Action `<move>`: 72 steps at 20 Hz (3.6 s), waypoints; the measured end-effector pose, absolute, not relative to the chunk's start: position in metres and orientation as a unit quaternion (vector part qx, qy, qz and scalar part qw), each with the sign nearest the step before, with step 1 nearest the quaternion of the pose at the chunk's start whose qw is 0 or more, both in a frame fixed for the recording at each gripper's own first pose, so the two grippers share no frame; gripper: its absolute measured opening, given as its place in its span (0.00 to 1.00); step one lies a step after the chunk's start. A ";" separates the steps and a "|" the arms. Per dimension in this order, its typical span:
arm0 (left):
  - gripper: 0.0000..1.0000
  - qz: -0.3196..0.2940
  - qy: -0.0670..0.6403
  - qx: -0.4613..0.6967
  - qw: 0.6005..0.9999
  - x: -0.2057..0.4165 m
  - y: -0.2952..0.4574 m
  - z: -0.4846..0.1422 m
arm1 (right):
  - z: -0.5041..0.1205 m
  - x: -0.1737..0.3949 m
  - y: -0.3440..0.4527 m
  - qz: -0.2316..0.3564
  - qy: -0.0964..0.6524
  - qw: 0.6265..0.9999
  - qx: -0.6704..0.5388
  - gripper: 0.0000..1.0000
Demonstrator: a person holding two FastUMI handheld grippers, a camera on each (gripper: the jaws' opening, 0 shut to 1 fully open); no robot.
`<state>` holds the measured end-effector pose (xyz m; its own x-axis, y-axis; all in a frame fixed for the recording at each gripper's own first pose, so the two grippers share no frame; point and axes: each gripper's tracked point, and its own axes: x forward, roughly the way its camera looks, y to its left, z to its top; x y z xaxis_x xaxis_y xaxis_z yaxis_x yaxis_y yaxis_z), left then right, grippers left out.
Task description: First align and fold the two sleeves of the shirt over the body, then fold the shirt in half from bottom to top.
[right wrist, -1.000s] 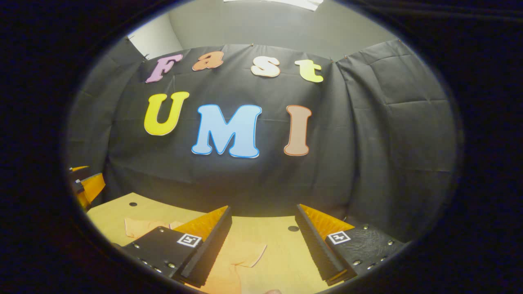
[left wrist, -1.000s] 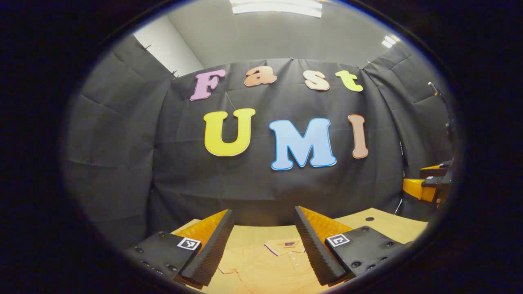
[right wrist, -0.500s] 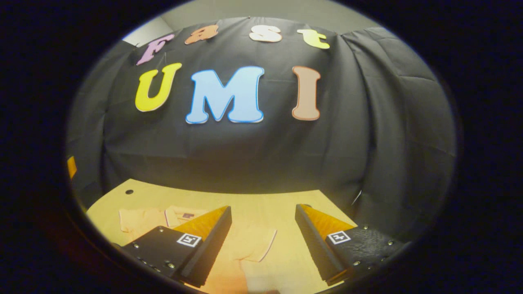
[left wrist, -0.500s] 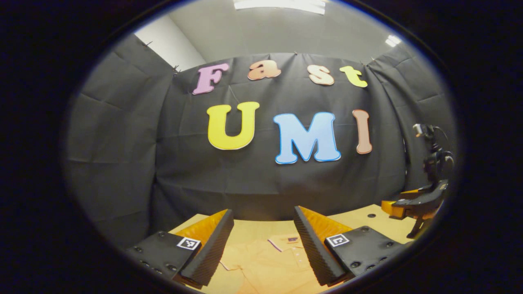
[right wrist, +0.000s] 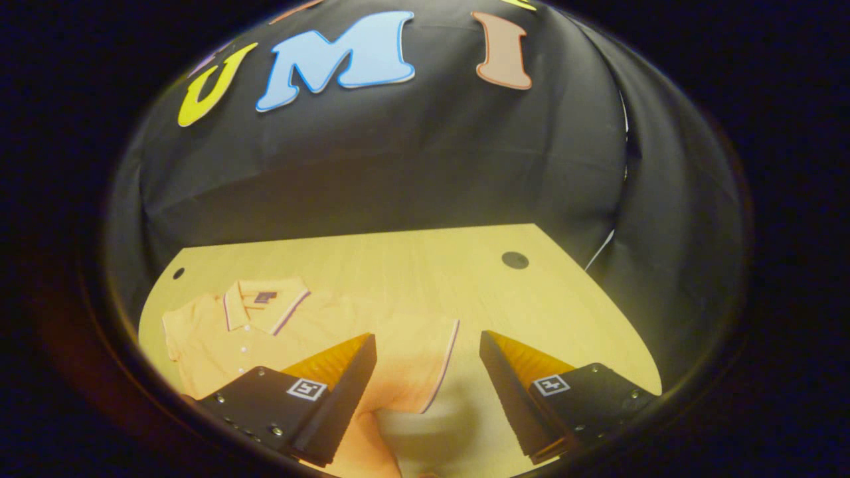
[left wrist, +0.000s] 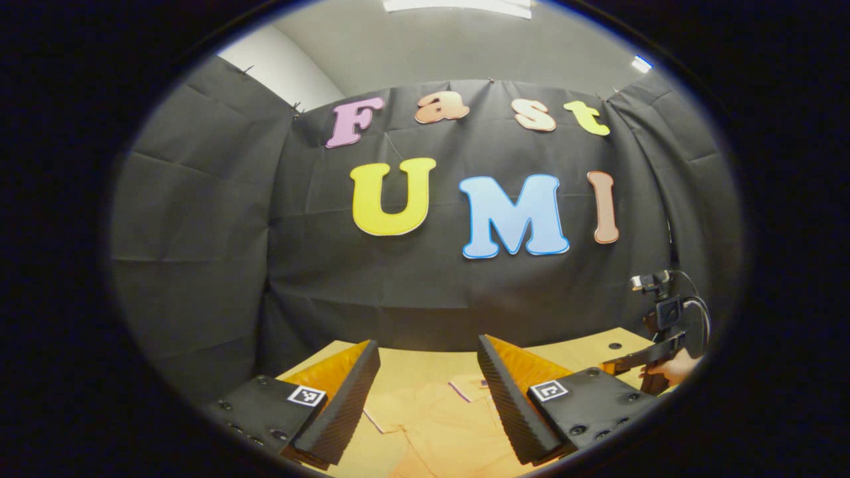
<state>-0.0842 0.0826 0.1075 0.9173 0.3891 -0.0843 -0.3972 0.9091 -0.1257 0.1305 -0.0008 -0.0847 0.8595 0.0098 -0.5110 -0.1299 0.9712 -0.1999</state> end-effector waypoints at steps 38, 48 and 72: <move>0.99 0.238 0.044 -0.097 0.965 -0.134 0.090 0.090 | -0.132 0.125 0.106 0.164 0.295 0.917 -0.212 0.04; 0.99 0.249 0.050 -0.094 0.963 -0.148 0.095 0.087 | -0.163 0.110 0.127 0.195 0.320 0.894 -0.248 0.10; 0.96 0.180 0.116 -0.148 0.966 -0.063 0.149 -0.029 | -0.028 -0.012 0.129 0.162 0.209 0.950 -0.166 0.93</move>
<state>-0.0631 0.1492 -0.0294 0.9083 0.3127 -0.2777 -0.3816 0.8915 -0.2441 -0.0115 0.1287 -0.0284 0.8602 0.2382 -0.4509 -0.3773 0.8921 -0.2485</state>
